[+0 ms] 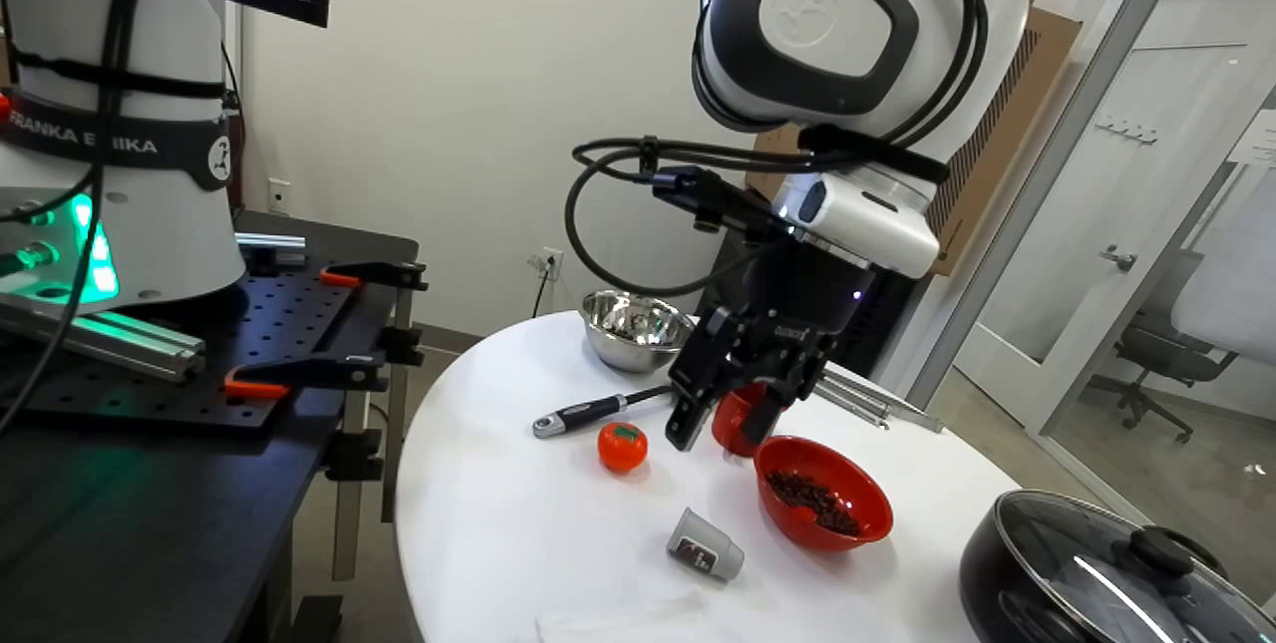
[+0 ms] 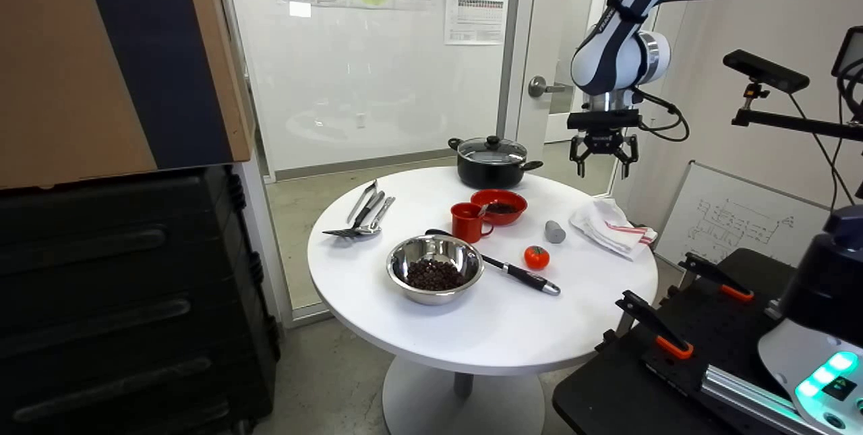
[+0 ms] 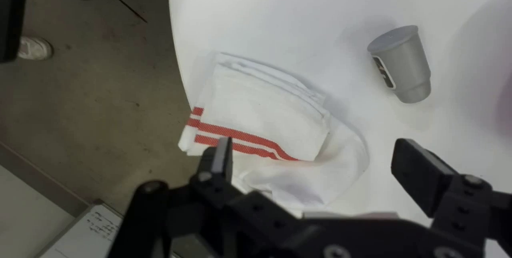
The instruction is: Put the red and white towel in the silver bowl
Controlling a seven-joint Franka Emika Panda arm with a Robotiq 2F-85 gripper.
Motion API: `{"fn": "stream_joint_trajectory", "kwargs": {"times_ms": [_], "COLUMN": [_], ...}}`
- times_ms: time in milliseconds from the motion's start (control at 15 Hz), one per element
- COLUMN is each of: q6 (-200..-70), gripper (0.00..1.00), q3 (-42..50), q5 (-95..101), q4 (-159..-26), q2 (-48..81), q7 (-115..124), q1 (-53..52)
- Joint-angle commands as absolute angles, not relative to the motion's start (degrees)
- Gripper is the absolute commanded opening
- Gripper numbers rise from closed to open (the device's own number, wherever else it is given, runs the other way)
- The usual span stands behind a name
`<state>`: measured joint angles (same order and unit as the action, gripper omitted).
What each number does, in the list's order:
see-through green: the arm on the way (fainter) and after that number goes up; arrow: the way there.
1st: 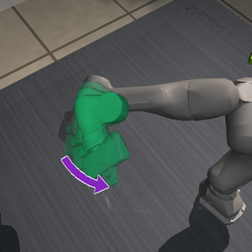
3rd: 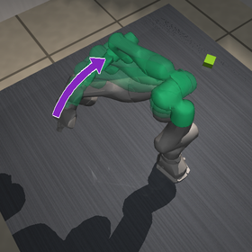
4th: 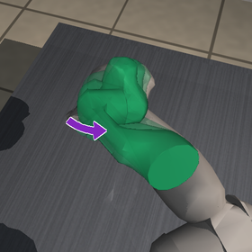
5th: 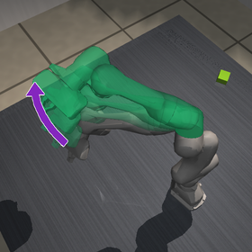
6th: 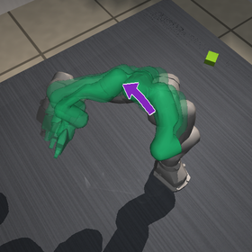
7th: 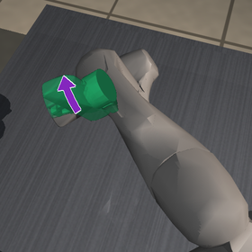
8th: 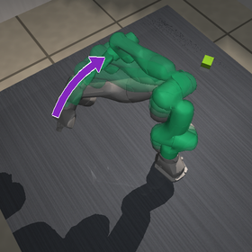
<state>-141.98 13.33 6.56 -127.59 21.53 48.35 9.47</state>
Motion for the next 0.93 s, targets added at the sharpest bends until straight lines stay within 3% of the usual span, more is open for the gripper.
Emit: {"fn": "stream_joint_trajectory", "kwargs": {"times_ms": [0, 867], "q6": [-151.80, -154.71], "gripper": [1.00, 1.00], "q3": [13.94, 23.32], "q5": [6.06, 4.00], "q4": [-126.77, -123.61], "q2": [26.32, 34.23], "q7": [39.89, 36.23], "q1": [9.78, 9.03]}}
